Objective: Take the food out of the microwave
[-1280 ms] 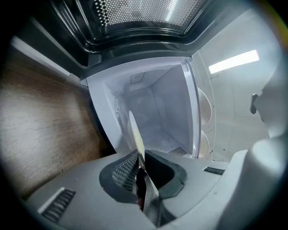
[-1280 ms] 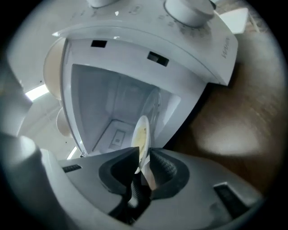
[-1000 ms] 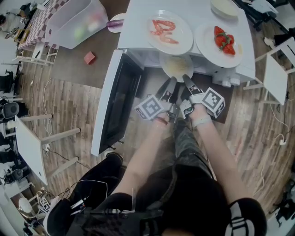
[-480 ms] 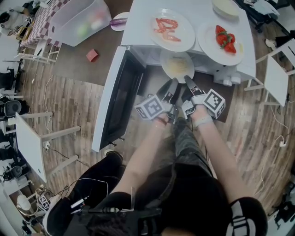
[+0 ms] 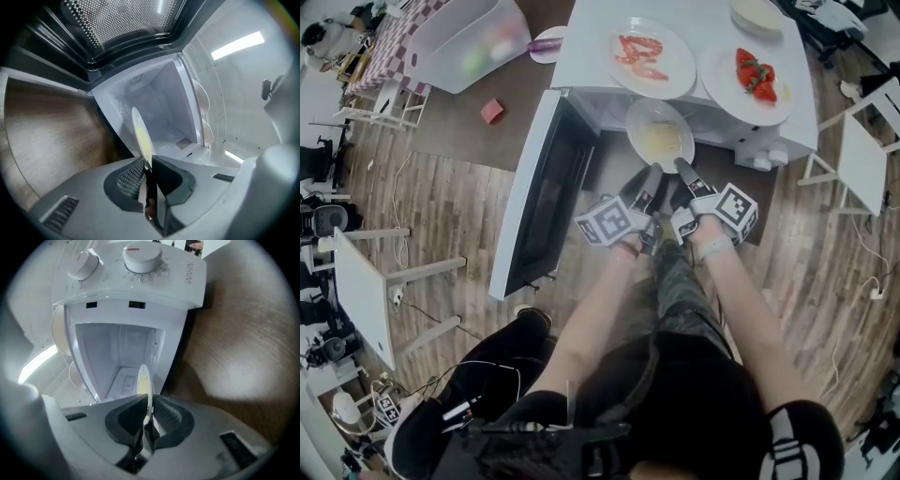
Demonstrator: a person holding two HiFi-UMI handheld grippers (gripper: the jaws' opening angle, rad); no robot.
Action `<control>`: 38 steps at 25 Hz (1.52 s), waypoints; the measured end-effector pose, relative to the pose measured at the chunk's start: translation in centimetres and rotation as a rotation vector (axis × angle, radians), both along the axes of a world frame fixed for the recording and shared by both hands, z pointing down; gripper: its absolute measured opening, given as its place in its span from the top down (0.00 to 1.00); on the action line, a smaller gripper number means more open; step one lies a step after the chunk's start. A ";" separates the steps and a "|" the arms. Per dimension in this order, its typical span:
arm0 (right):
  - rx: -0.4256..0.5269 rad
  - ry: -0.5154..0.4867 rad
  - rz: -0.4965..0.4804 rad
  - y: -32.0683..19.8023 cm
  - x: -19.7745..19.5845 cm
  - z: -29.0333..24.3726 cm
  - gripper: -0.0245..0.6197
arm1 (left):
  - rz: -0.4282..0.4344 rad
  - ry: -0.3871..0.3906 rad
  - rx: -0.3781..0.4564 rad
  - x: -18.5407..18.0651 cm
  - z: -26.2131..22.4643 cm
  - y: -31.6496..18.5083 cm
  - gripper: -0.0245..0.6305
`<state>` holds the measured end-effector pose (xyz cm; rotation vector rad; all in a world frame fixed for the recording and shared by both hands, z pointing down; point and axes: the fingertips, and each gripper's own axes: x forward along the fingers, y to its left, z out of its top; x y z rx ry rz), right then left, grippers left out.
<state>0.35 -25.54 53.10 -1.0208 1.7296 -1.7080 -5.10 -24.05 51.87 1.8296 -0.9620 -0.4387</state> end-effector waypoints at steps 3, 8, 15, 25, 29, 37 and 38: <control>-0.012 -0.016 0.009 0.6 0.1 0.1 0.90 | 0.011 -0.011 0.007 0.1 0.0 0.5 0.89; -0.041 -0.048 0.028 1.7 0.2 0.1 0.90 | 0.031 -0.076 0.027 0.1 -0.2 1.5 0.88; -0.048 -0.039 0.036 3.4 0.5 0.1 0.90 | 0.045 -0.124 0.056 0.3 -0.3 3.0 0.87; -0.035 -0.019 0.035 5.8 0.4 -0.3 0.90 | 0.052 -0.107 0.065 0.3 -0.8 5.4 0.87; -0.043 -0.025 0.040 6.8 0.2 -0.3 0.90 | 0.046 -0.110 0.062 -0.1 -0.6 6.4 0.87; -0.045 -0.011 0.051 9.1 0.2 -0.6 0.90 | 0.060 -0.101 0.069 -0.1 -1.1 8.7 0.87; -0.046 -0.001 0.049 9.5 0.2 -0.8 0.90 | 0.062 -0.100 0.067 -0.1 -1.1 9.0 0.87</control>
